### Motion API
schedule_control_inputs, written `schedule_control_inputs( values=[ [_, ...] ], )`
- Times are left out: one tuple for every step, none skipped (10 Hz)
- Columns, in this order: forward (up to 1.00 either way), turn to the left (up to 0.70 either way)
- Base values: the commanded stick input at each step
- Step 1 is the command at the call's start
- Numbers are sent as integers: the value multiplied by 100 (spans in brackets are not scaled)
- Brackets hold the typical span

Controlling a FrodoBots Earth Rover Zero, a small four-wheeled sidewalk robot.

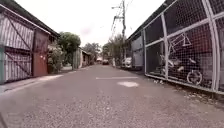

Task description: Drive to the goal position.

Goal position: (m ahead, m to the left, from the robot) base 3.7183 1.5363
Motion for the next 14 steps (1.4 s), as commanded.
schedule_control_inputs(
  values=[
    [50, 0],
    [50, 0],
    [50, 0],
    [50, 0],
    [50, 0],
    [50, 0],
    [50, 0],
    [50, 0],
    [50, 0],
    [50, 0],
    [50, 0],
    [50, 0],
    [50, 0],
    [50, 0]
  ],
)
